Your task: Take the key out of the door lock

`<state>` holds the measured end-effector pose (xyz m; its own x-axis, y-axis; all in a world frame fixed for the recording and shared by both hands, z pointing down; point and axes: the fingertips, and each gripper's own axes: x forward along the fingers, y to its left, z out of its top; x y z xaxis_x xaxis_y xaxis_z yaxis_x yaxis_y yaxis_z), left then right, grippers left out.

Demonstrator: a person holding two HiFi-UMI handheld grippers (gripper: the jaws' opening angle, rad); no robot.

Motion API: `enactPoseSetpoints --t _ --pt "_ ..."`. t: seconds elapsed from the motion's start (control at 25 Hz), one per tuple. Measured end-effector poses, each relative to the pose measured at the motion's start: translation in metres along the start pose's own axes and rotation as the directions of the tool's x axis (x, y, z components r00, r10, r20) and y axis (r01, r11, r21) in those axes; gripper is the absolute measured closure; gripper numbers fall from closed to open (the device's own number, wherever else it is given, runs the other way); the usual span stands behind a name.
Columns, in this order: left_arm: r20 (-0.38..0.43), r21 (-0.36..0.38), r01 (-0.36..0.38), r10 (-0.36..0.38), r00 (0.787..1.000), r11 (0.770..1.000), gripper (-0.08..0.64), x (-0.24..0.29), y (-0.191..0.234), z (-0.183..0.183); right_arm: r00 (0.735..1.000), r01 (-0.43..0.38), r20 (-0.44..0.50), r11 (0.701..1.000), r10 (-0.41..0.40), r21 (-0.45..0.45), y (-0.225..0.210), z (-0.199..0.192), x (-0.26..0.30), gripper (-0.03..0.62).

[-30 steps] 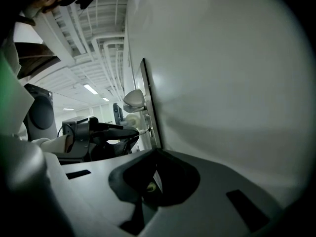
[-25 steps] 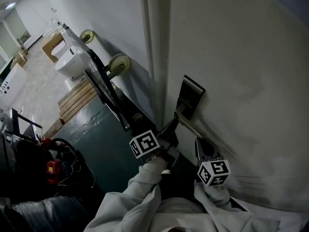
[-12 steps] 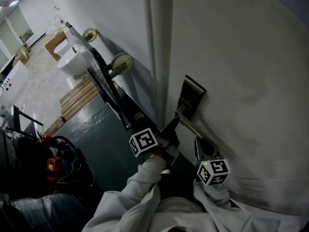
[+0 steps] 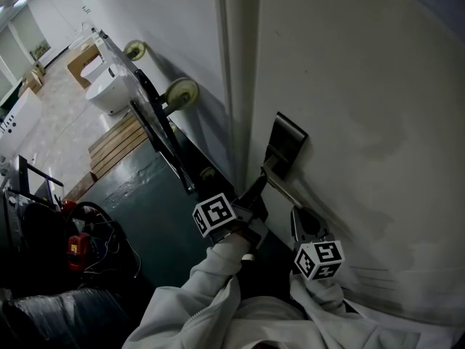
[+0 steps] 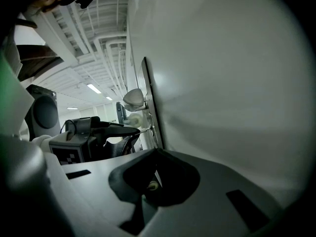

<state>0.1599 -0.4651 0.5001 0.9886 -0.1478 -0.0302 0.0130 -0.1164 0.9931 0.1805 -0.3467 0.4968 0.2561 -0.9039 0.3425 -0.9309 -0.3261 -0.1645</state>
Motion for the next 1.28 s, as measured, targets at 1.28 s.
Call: enactPoseSetpoints --t 1.28 --pt "-0.005 0.048 0.029 -0.028 1.0 0.998 0.535 -0.052 -0.003 -0.006 1.0 -0.016 0.005 1.0 0.016 -0.018 0.008 -0.006 -0.008 0.54"
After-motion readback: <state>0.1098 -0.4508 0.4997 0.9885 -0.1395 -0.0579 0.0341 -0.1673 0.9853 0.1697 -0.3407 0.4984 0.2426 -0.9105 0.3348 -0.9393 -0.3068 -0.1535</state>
